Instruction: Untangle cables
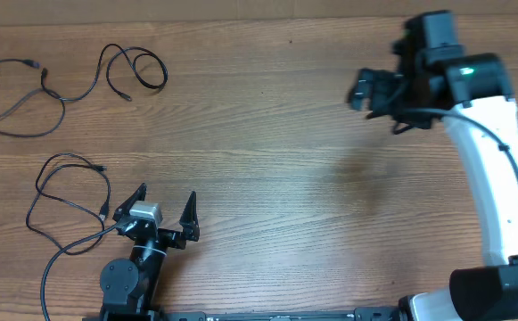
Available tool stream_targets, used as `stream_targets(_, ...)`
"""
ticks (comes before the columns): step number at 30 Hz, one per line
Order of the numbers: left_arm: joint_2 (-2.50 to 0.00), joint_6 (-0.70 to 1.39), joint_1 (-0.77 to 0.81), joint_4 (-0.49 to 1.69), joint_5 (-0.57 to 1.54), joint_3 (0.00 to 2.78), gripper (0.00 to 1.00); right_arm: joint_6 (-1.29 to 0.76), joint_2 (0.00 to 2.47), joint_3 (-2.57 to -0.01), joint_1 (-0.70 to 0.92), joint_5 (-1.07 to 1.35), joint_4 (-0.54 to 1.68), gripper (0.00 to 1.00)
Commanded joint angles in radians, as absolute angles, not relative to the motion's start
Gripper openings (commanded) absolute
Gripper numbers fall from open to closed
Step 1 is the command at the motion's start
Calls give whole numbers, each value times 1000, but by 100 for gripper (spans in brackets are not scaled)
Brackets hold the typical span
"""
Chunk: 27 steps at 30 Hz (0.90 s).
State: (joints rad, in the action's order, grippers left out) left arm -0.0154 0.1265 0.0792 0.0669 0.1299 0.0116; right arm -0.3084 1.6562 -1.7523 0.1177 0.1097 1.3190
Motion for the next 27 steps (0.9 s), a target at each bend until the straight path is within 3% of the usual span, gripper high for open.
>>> stream_targets(1, -4, 108, 84, 68, 120, 5, 100, -255, 1652, -1766, 51, 140, 1346, 100)
stream_targets(14, -4, 108, 84, 68, 121, 5, 100, -143, 1425, -1614, 37, 101, 1146, 100)
stream_targets(27, -4, 108, 84, 68, 121, 5, 100, -77, 788, -810, 38, 65, 540, 100)
